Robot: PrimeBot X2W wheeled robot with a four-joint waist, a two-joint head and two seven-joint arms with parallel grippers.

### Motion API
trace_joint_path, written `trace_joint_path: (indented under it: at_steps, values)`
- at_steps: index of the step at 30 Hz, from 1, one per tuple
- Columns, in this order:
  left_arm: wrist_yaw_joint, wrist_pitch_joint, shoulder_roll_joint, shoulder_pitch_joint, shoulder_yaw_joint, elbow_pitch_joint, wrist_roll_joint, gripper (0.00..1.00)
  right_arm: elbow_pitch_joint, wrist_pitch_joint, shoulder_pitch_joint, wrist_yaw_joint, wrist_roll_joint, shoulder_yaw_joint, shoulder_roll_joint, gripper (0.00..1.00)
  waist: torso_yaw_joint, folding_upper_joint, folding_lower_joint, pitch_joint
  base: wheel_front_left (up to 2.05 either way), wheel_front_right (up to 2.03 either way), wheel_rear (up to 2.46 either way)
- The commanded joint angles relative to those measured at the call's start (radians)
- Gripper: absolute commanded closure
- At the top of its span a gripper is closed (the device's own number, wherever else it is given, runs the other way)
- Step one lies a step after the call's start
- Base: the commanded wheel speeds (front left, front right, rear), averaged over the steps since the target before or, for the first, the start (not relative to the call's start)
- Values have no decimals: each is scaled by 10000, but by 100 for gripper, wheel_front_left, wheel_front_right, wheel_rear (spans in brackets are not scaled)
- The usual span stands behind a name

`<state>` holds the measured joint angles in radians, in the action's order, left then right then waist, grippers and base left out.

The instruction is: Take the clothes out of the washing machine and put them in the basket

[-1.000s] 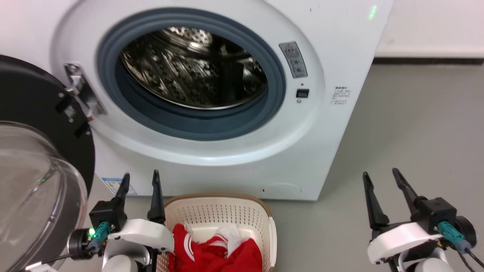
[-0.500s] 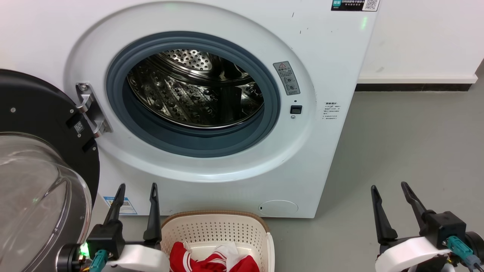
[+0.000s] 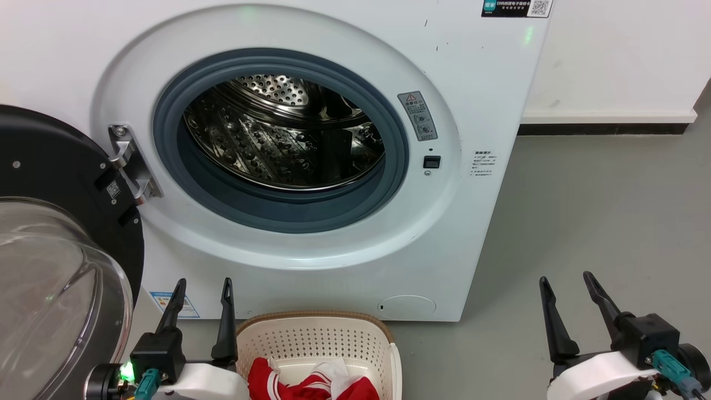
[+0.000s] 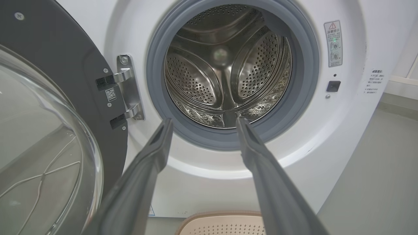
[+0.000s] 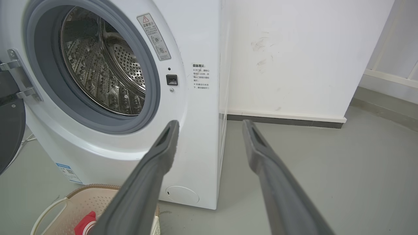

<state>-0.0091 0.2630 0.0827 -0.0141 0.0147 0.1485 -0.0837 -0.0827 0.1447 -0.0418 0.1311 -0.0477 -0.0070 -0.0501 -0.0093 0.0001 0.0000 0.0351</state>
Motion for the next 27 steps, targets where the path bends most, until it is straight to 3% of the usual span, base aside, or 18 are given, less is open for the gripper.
trace_joint_path:
  at_steps: [1,7,8,27]
  values:
    - [-8,24,31,118,-11,29,-25,0,-34,64,0,-7,-65,25,-2,0,-7,-1,0,-8,0,0,0]
    - [8,25,39,156,17,-47,-49,0,-36,71,-3,-7,-86,42,-2,0,9,-1,0,-32,0,0,0]
    - [2,-1,2,19,28,10,-19,100,-75,43,-4,0,-63,37,2,100,9,-1,0,-32,0,0,0]
    - [-280,-909,-83,318,-307,339,-3535,100,-498,-480,335,-1,-3761,-112,-80,100,20,-1,0,-80,0,0,0]
